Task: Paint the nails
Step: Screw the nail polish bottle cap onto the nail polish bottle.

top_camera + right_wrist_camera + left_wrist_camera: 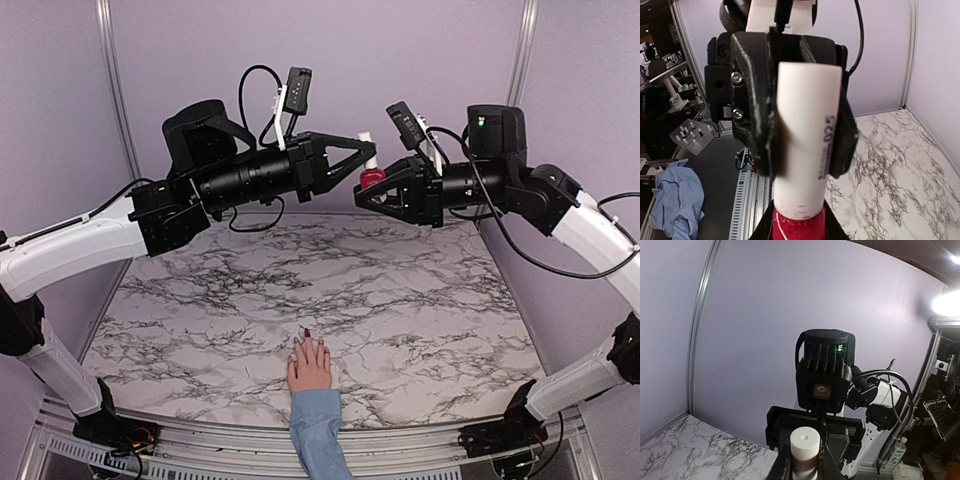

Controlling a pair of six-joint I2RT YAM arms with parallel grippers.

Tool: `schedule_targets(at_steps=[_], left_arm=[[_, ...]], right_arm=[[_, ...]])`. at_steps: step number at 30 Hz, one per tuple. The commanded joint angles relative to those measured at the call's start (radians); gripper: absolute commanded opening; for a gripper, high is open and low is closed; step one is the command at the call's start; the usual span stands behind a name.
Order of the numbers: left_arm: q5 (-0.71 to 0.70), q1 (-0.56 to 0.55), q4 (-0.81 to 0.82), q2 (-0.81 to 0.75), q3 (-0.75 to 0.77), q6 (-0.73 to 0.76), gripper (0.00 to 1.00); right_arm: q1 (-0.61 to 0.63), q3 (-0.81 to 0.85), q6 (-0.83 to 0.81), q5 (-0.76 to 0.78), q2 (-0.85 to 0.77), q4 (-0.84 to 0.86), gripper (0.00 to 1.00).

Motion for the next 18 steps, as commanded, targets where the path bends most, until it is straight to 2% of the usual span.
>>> schedule_targets(at_steps=[1,12,15,18], left_arm=[[0.282,-0.007,-0.026,0.032,-0.032,0.019,0.00],[0.528,0.030,0.018,0.083,-0.002,-0.021,0.00],[0.542,0.039,0.022,0.079,-0.003,-0.025,0.00],[0.482,0.056,0.025,0.056,-0.006,-0.027,0.02]], right_arm=[[0.017,0.100,0.027,-0.206,-0.023,0.229,0.00],[0.031,0.079,0.172,-0.333,-0.009,0.371,0.00],[0.031,0.068,0.176,-0.329,-0.013,0.370,0.00],[0.031,0.064,0.150,-0.291,-0.014,0.324,0.00]])
